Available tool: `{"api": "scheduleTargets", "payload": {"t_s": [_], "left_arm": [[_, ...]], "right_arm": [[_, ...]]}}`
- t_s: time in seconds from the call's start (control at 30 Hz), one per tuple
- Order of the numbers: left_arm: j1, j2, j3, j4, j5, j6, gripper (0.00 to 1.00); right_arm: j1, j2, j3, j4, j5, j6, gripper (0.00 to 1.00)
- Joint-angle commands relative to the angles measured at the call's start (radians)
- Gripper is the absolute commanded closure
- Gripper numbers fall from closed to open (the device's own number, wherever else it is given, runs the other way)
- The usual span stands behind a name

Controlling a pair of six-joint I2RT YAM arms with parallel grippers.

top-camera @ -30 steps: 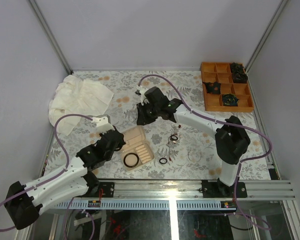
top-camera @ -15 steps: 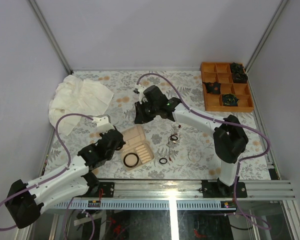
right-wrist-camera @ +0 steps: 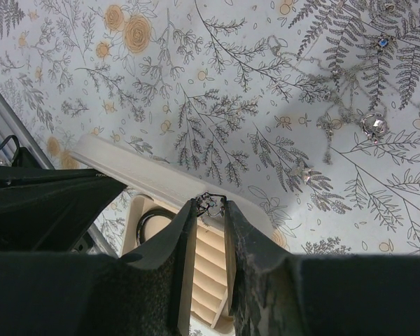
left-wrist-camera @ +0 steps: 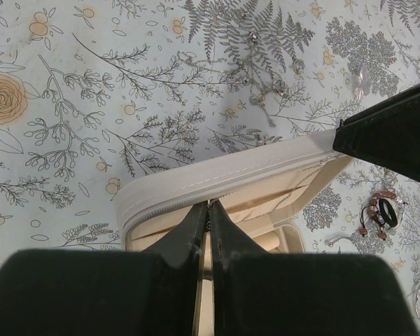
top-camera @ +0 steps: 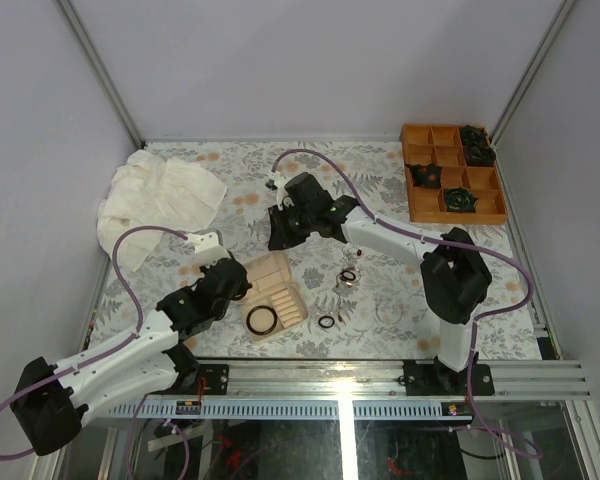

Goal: Organize the mixed jewelry
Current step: Place the jewelry in the jewelry box.

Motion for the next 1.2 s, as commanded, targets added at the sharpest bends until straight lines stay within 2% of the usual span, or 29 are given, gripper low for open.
{"api": "scheduleTargets", "payload": {"t_s": [0.0, 1.17], "left_arm": [[0.007, -0.004, 0.034, 0.019, -0.022, -0.001, 1.0], [0.022, 0.06, 0.036, 0.075, -0.029, 0.017, 1.0]], "right_arm": [[-0.006, 0.0, 0.043, 0.041, -0.019, 0.012, 0.84], [-0.004, 0.021, 0.131, 0.03, -0.024, 0.017, 0.84]]}}
